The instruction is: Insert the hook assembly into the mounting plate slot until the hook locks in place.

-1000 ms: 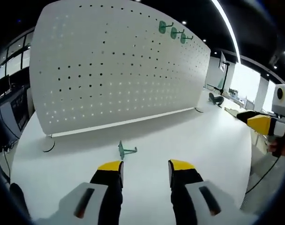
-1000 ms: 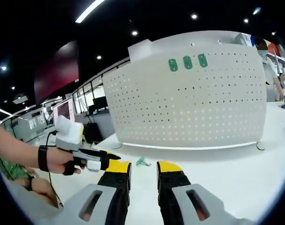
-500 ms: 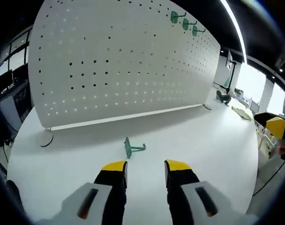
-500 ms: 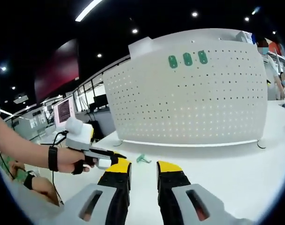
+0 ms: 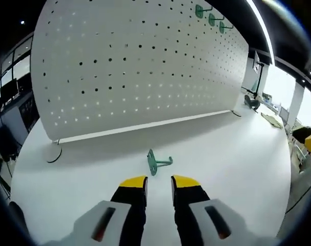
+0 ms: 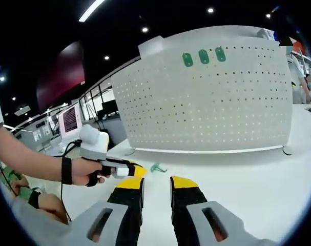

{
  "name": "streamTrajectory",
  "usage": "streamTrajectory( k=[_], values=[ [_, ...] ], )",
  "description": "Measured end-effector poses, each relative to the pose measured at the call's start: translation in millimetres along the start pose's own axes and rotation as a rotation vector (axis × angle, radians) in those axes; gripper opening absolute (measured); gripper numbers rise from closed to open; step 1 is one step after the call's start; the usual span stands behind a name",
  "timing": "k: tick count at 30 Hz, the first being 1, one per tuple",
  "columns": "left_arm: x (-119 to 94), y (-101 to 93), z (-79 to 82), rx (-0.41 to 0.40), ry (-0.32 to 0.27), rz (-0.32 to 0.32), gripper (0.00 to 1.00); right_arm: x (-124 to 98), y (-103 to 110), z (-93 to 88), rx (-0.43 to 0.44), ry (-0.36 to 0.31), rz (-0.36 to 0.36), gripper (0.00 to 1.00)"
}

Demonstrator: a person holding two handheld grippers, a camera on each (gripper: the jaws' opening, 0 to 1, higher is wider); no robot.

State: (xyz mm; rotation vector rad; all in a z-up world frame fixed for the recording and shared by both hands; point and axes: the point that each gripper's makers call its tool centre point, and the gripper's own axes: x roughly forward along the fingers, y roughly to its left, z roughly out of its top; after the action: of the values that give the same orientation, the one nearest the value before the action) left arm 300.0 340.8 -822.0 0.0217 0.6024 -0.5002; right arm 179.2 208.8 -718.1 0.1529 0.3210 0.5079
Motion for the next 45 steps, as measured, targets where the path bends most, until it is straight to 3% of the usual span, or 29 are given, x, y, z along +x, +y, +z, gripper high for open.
streamTrajectory(
  k=[3,24,36,45],
  values=[
    [6,2.5,-1.4,-0.016,0.007,-0.004,0.19,-1,-1,0.2,0.038,-0.007,-0.004,0.18],
    [31,6.7,-2.9,-0.018,0.031,-0.005,0.16,0,-8,-6.1,0.057,0.018,-0.024,0.17],
    [35,6.6,-2.0,0.001,0.030,-0.020,0.08,-2,-10,-8.0,0.064,0.020,-0.030,0.17],
    [29,4.1,-5.2,-0.064,0.045,-0.039,0.04,-3,-10,-9.3,0.074,0.021,-0.032,0.17]
  ],
)
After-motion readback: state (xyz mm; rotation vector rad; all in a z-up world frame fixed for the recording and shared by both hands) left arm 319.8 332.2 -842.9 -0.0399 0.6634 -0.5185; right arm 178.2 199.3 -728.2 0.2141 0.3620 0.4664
